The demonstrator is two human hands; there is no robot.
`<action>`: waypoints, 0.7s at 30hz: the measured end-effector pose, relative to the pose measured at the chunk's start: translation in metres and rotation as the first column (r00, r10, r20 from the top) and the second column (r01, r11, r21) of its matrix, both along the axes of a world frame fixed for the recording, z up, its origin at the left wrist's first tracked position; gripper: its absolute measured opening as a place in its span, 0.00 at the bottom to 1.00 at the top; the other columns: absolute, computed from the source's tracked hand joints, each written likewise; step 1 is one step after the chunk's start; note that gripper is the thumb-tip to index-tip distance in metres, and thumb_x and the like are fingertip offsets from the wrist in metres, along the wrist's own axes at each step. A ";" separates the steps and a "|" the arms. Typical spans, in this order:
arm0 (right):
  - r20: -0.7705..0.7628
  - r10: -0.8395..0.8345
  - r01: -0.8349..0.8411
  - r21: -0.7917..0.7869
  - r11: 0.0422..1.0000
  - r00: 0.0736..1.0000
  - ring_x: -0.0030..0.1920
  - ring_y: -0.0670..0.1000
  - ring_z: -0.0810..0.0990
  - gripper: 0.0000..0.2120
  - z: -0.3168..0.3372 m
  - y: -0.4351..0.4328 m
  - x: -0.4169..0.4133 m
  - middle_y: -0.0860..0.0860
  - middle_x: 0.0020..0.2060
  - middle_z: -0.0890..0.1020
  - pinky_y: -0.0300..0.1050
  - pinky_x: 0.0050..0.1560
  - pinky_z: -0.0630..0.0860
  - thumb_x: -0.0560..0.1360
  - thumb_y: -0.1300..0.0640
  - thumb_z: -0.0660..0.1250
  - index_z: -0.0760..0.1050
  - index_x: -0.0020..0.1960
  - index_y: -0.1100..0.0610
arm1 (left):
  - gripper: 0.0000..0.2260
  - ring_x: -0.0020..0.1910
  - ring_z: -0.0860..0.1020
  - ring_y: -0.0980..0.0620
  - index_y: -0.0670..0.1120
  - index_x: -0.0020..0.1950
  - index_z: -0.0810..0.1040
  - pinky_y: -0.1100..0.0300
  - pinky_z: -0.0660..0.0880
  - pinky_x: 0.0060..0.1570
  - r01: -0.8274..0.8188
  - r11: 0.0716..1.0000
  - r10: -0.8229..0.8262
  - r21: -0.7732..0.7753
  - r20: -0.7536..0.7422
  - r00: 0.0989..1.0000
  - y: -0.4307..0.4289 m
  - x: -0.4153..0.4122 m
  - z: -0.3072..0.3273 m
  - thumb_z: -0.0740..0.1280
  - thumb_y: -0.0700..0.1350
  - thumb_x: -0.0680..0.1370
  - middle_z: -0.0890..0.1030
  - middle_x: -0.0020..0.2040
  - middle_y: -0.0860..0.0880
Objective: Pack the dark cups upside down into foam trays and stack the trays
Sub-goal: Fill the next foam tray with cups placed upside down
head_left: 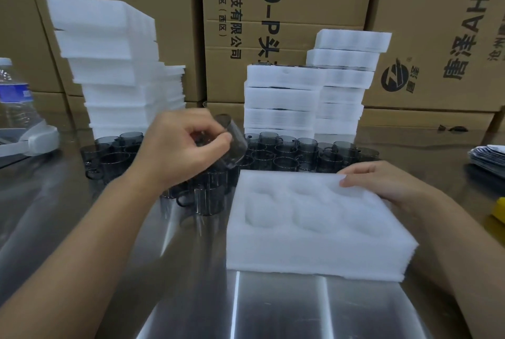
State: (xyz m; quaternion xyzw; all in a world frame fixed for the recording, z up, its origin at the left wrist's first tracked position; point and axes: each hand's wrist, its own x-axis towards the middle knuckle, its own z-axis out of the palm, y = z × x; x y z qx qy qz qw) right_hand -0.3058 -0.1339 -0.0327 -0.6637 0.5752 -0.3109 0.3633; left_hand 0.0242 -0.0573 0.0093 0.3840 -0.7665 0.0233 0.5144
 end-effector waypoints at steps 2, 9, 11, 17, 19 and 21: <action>-0.053 0.060 -0.059 0.008 0.998 0.997 0.47 0.50 0.85 0.05 0.002 0.004 0.005 0.46 0.44 0.86 0.49 0.54 0.79 0.69 0.50 0.74 0.85 0.46 0.44 | 0.05 0.32 0.74 0.55 0.46 0.41 0.84 0.62 0.71 0.32 -0.041 0.999 0.041 -0.006 0.053 0.998 -0.009 -0.015 0.005 0.69 0.44 0.74 0.80 0.35 0.52; 0.299 -0.152 0.238 -0.277 0.931 0.942 0.39 0.45 0.82 0.22 0.010 0.003 0.032 0.46 0.44 0.84 0.39 0.38 0.74 0.72 0.33 0.62 0.81 0.53 0.48 | 0.10 0.39 0.72 0.55 0.50 0.49 0.80 0.58 0.68 0.37 -0.137 0.990 0.136 -0.016 0.289 0.948 -0.037 -0.081 0.000 0.61 0.51 0.80 0.72 0.40 0.57; 0.451 -0.069 0.154 -0.156 0.976 0.890 0.36 0.49 0.84 0.21 0.014 0.006 0.045 0.50 0.48 0.83 0.40 0.33 0.76 0.75 0.36 0.60 0.77 0.57 0.50 | 0.10 0.43 0.74 0.51 0.48 0.52 0.79 0.54 0.71 0.41 -0.104 0.994 0.092 0.018 0.327 0.940 -0.040 -0.091 -0.012 0.60 0.50 0.81 0.72 0.45 0.56; 0.310 0.162 -0.092 -0.229 0.969 0.937 0.49 0.47 0.84 0.27 0.018 0.006 0.061 0.48 0.51 0.84 0.45 0.47 0.79 0.67 0.36 0.68 0.71 0.63 0.43 | 0.06 0.44 0.75 0.48 0.40 0.49 0.79 0.51 0.72 0.46 0.149 0.989 -0.145 0.007 0.262 0.954 -0.044 -0.090 -0.036 0.65 0.41 0.78 0.75 0.49 0.45; 0.265 0.214 -0.152 -0.237 0.960 0.940 0.48 0.46 0.84 0.17 0.026 0.002 0.065 0.47 0.48 0.85 0.46 0.49 0.79 0.71 0.38 0.66 0.76 0.58 0.42 | 0.05 0.44 0.74 0.49 0.39 0.49 0.78 0.52 0.72 0.46 0.138 0.990 -0.132 -0.020 0.187 0.974 -0.046 -0.090 -0.038 0.65 0.40 0.78 0.73 0.48 0.45; 0.227 0.245 -0.203 -0.193 0.960 0.943 0.47 0.49 0.84 0.15 0.035 -0.001 0.072 0.51 0.48 0.85 0.49 0.50 0.80 0.74 0.40 0.65 0.80 0.54 0.47 | 0.05 0.45 0.74 0.49 0.39 0.50 0.78 0.53 0.73 0.49 0.120 0.993 -0.119 -0.012 0.079 0.990 -0.049 -0.091 -0.038 0.65 0.40 0.77 0.72 0.49 0.47</action>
